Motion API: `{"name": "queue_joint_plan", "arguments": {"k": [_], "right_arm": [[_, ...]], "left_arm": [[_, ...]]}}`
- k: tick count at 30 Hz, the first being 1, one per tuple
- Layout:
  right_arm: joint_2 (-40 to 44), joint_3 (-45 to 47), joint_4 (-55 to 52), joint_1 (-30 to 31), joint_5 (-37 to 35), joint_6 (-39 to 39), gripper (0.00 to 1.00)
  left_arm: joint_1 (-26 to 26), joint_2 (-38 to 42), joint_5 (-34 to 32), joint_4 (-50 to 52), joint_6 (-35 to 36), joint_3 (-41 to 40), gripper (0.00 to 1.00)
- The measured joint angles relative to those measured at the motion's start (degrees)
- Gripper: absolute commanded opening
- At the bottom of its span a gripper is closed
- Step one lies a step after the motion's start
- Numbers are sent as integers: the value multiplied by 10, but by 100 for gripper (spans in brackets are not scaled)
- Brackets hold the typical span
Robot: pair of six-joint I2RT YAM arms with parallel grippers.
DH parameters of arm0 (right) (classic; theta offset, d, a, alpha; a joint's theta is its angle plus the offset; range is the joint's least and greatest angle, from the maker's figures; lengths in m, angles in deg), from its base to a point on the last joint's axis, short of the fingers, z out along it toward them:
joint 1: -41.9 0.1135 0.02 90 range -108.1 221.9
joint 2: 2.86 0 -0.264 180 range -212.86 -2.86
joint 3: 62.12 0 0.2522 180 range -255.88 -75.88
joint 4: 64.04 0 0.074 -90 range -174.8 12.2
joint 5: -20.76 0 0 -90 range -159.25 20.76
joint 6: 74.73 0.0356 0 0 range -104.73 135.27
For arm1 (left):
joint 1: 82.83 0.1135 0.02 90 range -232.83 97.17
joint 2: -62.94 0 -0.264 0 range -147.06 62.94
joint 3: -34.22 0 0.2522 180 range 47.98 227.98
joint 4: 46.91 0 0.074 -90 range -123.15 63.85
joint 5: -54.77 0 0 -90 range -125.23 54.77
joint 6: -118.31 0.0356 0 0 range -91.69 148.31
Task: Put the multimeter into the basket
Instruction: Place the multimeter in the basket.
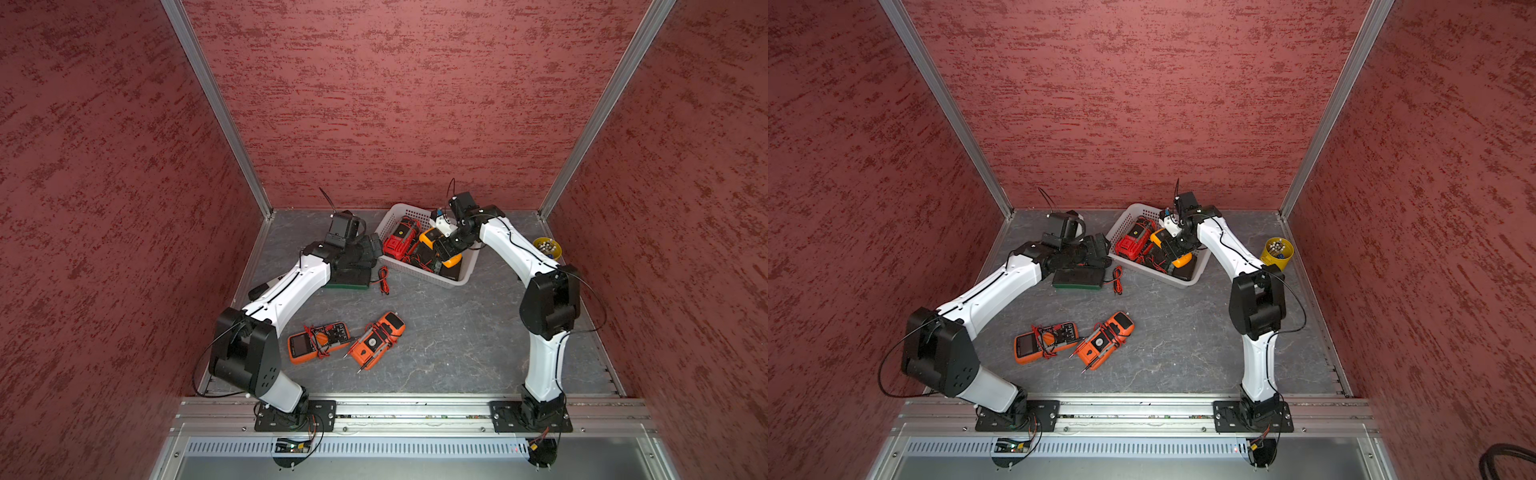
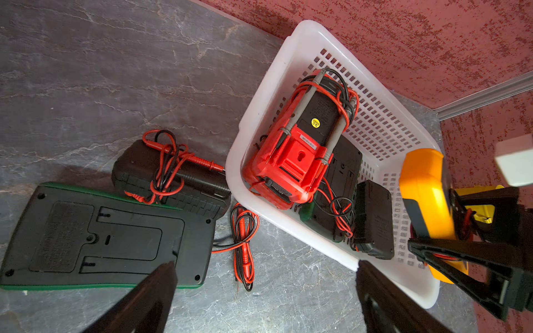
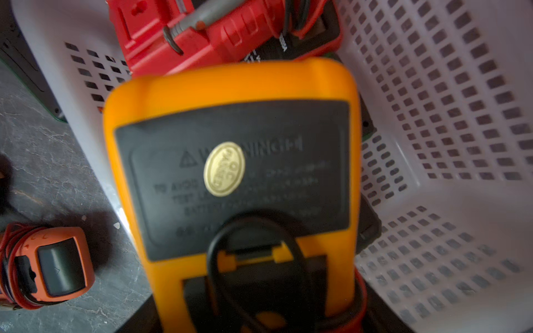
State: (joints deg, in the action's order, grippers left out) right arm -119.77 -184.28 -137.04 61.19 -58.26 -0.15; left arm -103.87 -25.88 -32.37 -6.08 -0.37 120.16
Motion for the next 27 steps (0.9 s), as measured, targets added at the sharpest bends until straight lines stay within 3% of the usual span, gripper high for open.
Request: {"name": "queue_joint_plan", "arguments": {"k": [6, 19, 27], "right_arm": [[-45, -54, -28, 0, -26, 49, 18], [-69, -98, -38, 9, -47, 352, 21], [-97, -115, -14, 25, -52, 486, 25]], "left_arm": [[0, 0, -1, 0, 0, 0, 100], [0, 0, -2, 0, 2, 0, 100], [2, 0, -2, 0, 12, 0, 100]]}}
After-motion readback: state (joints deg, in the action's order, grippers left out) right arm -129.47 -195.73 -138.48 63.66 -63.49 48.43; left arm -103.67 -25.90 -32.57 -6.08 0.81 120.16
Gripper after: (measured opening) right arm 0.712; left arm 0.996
